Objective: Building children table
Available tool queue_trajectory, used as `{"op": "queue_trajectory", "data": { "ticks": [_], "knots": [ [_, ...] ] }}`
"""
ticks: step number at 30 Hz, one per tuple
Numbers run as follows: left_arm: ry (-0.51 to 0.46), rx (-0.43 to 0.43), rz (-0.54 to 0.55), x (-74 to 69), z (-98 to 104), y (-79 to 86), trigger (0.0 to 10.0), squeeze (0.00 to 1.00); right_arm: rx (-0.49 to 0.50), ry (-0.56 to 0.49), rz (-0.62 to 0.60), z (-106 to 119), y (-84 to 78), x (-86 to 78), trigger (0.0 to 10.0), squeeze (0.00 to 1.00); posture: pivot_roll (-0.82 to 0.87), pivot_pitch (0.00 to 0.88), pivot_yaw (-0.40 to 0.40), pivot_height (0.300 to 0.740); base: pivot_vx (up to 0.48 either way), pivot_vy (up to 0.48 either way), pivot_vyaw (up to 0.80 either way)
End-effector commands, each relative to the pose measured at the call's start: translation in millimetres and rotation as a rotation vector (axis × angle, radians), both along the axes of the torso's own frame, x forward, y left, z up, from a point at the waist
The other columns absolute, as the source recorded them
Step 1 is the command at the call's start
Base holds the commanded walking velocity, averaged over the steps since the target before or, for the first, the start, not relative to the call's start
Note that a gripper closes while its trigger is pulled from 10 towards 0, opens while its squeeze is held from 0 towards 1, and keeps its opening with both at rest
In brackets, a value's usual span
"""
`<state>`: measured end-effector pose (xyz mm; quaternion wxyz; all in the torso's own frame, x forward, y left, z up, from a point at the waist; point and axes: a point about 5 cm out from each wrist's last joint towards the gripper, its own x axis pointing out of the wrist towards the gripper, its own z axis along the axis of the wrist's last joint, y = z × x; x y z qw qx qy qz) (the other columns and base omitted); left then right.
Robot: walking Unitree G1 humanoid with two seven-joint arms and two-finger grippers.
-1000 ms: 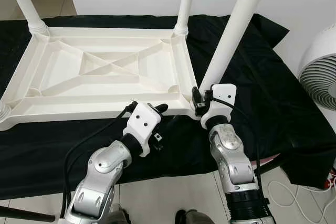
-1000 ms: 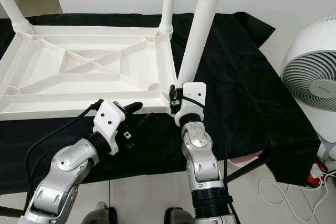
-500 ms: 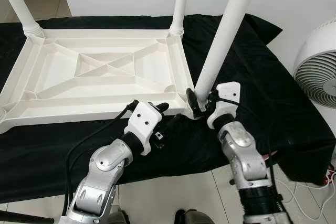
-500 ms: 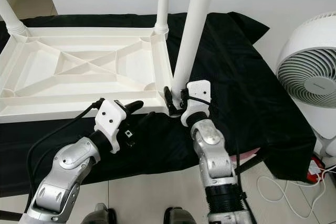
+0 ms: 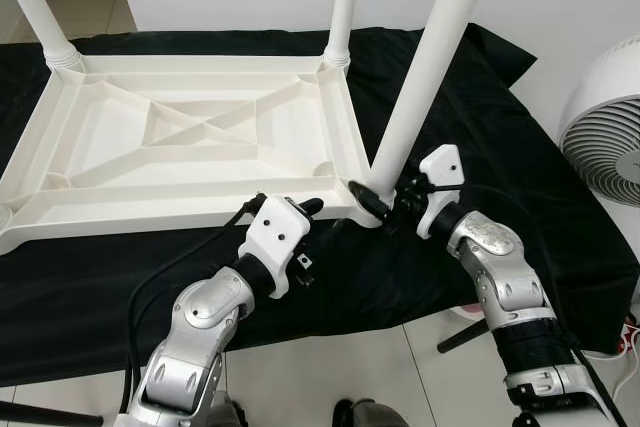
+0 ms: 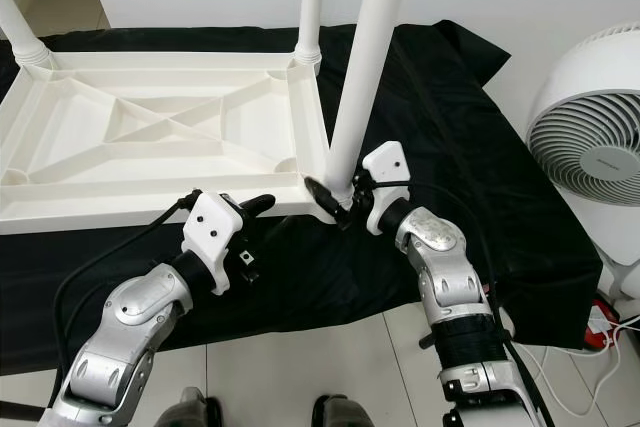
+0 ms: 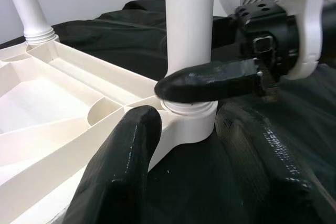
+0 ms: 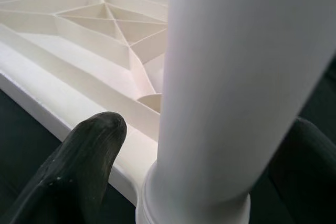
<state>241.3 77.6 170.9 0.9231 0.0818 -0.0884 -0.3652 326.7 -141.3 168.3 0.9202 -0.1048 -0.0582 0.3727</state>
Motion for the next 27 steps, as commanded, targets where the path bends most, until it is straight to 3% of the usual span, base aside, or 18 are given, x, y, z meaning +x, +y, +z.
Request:
{"op": "queue_trajectory", "data": {
  "ticks": [1, 5, 6, 8, 9, 10, 11, 19, 21, 27],
  "knots": [
    [0.005, 0.011, 0.051, 1.1, -3.5, 0.4, 10.0, 0.0, -0.048, -0.007, 0.038, -2.0, 0.0, 3.6, 10.0, 0.0, -0.01, 0.104, -0.02, 0.74, 0.0, 0.0, 0.0],
    [0.004, 0.012, 0.052, 1.3, -3.2, 0.4, 10.0, 0.0, -0.056, -0.006, 0.052, -2.7, 0.7, 4.8, 10.0, 0.0, -0.01, 0.104, -0.02, 0.74, 0.0, 0.0, 0.0],
    [0.004, 0.011, 0.052, 0.9, -2.9, 0.4, 10.0, 0.0, -0.062, -0.004, 0.066, -4.2, 0.6, 5.1, 9.3, 0.0, -0.01, 0.106, -0.019, 0.74, 0.0, 0.0, 0.0],
    [0.004, 0.011, 0.052, 0.9, -2.9, 0.4, 10.0, 0.0, -0.062, -0.004, 0.066, -4.2, 0.6, 5.1, 9.3, 0.0, -0.01, 0.106, -0.019, 0.74, 0.0, 0.0, 0.0],
    [0.005, 0.01, 0.053, 0.5, -2.8, 0.4, 10.0, 0.0, -0.065, -0.003, 0.075, -5.1, 0.5, 5.3, 3.0, 0.0, -0.01, 0.106, -0.019, 0.74, 0.0, 0.0, 0.0],
    [0.005, 0.01, 0.053, 0.5, -2.8, 0.4, 10.0, 0.0, -0.065, -0.003, 0.075, -5.1, 0.5, 5.3, 3.0, 0.0, -0.01, 0.106, -0.019, 0.74, 0.0, 0.0, 0.0],
    [0.005, 0.011, 0.053, 0.1, -2.9, 0.4, 10.0, 0.0, -0.063, -0.005, 0.078, -5.5, 0.5, 5.3, 0.0, 0.0, -0.01, 0.106, -0.019, 0.74, 0.0, 0.0, 0.0],
    [0.012, 0.009, 0.051, -1.7, -4.2, -0.1, 10.0, 0.0, -0.056, 0.001, 0.045, -11.8, -0.8, 3.3, 0.0, 0.0, 0.0, 0.107, -0.02, 0.74, 0.0, 0.0, 0.0],
    [0.013, 0.006, 0.047, -2.6, -3.4, -1.0, 10.0, 0.0, -0.05, 0.03, -0.04, -16.5, 4.1, -1.2, 0.0, 0.0, -0.01, 0.125, -0.014, 0.74, 0.0, 0.0, 0.0],
    [0.023, -0.001, 0.044, -4.4, -4.8, -2.7, 10.0, 0.0, -0.006, 0.072, -0.114, -22.5, 12.7, -10.4, 0.0, 0.0, -0.02, 0.131, -0.014, 0.74, 0.0, 0.0, 0.0]
  ]
}}
